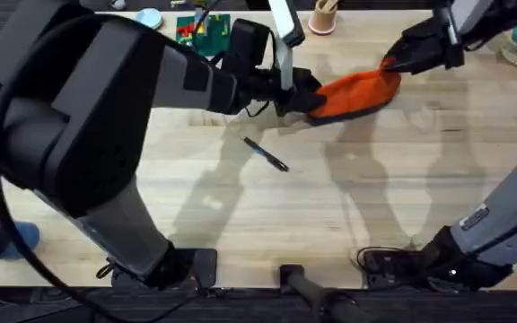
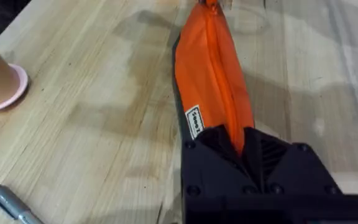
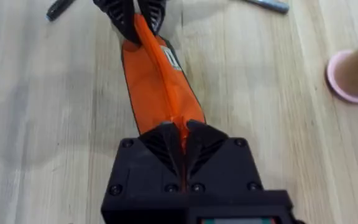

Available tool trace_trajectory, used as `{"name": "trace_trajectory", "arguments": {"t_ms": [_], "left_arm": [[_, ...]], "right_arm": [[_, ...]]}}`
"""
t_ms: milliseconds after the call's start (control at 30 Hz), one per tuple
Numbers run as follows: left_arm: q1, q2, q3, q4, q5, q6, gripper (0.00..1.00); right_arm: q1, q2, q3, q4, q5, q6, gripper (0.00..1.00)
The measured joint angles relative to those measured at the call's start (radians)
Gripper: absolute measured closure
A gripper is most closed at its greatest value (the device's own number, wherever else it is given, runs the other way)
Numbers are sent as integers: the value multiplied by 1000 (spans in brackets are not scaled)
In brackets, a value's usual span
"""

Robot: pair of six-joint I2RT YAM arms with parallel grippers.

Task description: Unzip the bag, pick up the pens from the table one at a time and place them inside, then zip the bag closed.

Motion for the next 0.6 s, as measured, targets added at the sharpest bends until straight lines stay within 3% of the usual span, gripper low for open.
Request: {"name": "trace_trajectory", "arguments": {"t_ms": [600], "left_arm": [[0, 0, 0, 0, 0, 0, 958]], "right_arm": [[170, 0, 0, 4, 0, 0, 970]]}}
